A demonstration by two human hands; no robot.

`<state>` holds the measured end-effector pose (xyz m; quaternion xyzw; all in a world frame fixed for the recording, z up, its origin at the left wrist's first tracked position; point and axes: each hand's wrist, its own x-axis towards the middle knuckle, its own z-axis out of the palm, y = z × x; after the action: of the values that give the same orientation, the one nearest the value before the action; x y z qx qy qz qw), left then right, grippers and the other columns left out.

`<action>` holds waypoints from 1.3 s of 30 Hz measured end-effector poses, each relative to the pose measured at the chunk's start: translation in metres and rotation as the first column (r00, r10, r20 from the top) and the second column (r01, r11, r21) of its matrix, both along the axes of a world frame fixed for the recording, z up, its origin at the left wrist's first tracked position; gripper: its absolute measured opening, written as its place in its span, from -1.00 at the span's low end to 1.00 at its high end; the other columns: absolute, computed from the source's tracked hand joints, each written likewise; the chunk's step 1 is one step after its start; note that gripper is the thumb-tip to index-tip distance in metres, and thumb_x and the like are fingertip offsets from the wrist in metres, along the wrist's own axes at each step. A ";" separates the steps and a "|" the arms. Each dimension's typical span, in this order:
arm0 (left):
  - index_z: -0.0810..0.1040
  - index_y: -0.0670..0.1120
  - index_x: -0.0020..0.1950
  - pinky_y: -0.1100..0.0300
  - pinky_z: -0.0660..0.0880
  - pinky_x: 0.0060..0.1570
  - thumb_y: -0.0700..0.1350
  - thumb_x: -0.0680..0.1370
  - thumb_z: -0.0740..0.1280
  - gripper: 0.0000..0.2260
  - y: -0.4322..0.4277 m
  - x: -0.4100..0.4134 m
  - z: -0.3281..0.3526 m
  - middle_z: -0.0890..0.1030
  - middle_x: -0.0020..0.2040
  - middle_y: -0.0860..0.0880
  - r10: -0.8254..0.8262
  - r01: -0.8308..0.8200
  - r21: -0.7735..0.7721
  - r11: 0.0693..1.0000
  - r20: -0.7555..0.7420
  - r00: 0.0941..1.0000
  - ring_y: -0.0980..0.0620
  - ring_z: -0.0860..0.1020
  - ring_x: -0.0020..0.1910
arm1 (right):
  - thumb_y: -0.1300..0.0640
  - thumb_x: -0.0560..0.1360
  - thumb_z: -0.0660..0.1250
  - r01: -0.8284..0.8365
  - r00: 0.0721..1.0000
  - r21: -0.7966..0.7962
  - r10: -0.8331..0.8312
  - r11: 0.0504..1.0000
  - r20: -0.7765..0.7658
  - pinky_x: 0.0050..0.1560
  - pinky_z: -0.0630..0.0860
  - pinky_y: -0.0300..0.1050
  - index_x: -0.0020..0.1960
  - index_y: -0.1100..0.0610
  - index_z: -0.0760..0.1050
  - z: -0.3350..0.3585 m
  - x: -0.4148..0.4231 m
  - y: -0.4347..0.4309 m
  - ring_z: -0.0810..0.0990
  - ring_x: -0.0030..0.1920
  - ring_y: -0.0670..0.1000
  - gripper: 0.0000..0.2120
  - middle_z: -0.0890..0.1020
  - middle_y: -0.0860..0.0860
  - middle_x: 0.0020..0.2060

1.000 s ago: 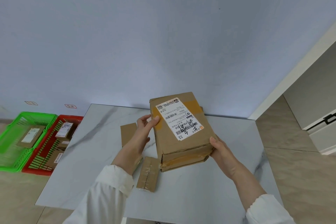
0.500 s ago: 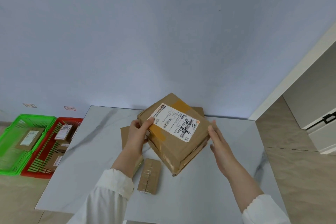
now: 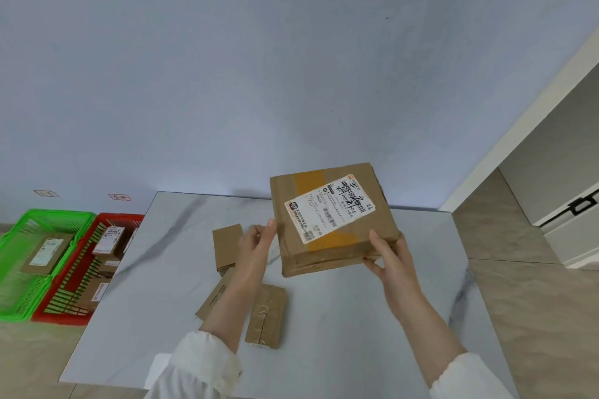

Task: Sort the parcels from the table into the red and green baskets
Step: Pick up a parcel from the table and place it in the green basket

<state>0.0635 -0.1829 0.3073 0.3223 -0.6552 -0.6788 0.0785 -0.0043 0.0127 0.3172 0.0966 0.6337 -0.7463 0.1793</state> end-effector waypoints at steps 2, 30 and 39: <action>0.37 -0.02 0.22 0.13 0.33 0.22 0.15 0.57 0.13 -0.67 -0.011 -0.006 0.007 0.42 0.15 0.09 0.004 -0.004 0.005 1.000 -0.024 1.000 0.13 0.37 0.14 | 0.14 0.52 0.29 -0.039 0.999 0.002 0.039 0.999 0.006 0.26 0.45 0.12 0.26 0.09 0.38 0.000 -0.007 0.009 0.52 0.08 -0.12 -0.67 0.54 -0.08 0.04; 0.45 -0.02 0.00 0.14 0.37 0.05 0.08 0.58 0.19 -0.81 0.067 0.022 -0.020 0.53 -0.07 0.01 0.302 -0.288 0.280 0.916 -0.006 0.953 0.09 0.48 -0.09 | 0.06 0.52 0.29 -0.102 0.995 0.035 0.102 0.994 -0.007 0.05 0.47 -0.25 0.45 -0.09 0.16 -0.021 0.045 -0.009 0.49 0.20 -0.12 -0.44 0.47 -0.12 0.28; 0.25 0.32 0.25 0.24 0.26 0.13 0.07 0.55 0.20 -0.69 0.071 0.021 0.026 0.48 0.04 0.30 0.063 -0.040 0.169 0.985 -0.132 0.989 0.42 0.40 -0.03 | -0.05 0.49 0.24 -0.200 0.972 0.038 0.203 0.979 -0.121 0.12 0.41 -0.30 0.46 -0.19 0.15 0.005 0.019 0.002 0.48 0.19 -0.27 -0.43 0.52 -0.24 0.24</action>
<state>0.0845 -0.1118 0.3336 0.2974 -0.5807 -0.7493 0.1137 0.0148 0.0144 0.3224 -0.0124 0.6594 -0.7209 0.2129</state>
